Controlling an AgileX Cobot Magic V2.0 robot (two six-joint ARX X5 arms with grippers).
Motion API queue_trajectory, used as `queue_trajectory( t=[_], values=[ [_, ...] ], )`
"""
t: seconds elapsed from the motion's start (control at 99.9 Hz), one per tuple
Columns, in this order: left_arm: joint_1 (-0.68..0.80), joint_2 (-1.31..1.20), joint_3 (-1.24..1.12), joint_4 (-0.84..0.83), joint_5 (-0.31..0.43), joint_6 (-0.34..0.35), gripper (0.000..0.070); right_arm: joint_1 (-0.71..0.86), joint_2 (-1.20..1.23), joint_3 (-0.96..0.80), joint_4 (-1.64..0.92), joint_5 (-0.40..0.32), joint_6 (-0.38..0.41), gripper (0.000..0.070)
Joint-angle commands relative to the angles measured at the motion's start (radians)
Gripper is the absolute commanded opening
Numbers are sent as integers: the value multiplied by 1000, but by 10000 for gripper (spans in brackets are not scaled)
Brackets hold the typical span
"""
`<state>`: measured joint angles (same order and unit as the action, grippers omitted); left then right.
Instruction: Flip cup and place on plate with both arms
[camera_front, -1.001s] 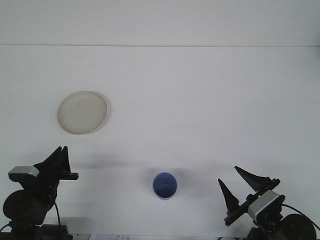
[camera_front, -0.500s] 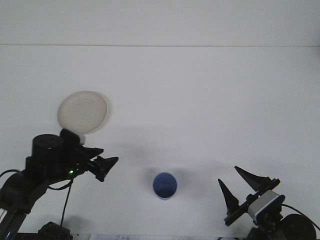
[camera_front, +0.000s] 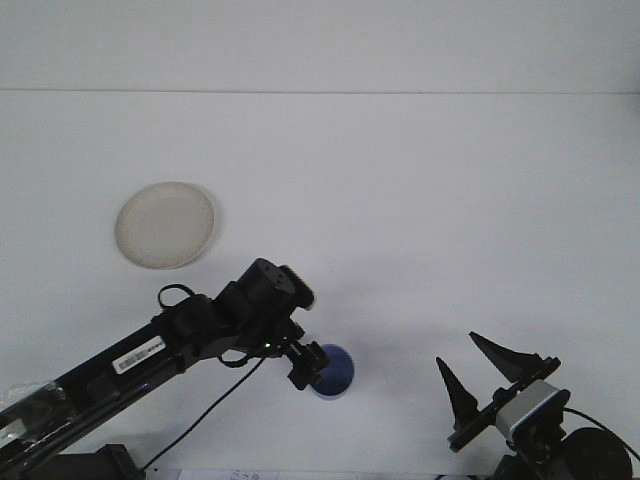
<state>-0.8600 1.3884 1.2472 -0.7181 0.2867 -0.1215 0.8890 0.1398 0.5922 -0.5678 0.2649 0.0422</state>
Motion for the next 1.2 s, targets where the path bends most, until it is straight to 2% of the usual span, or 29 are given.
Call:
queue_trajectory(
  t=[0.0,0.21,0.54,0.6,0.76,0.851,1.191],
  values=[
    [-27,46,31,1,-16,5,470,9,-2,10,6,2,3,424],
    [-59,134,37,8,-122,32,470,9,-2,10,6,2,3,424],
    [-65,231,37,8,-130,54,456,9,-2,10,6,2,3,423],
    [-69,234,37,9,-130,55,401,9,-2,10,6,2,3,423],
    [-79,234,37,8,-130,66,100,9,-2,10,6,2,3,423],
    [-84,234,37,5,-130,77,6,9,-2,10,6,2,3,423],
    [-83,202,43,-9,-138,89,6,9,-2,10,6,2,3,423]
  ],
)
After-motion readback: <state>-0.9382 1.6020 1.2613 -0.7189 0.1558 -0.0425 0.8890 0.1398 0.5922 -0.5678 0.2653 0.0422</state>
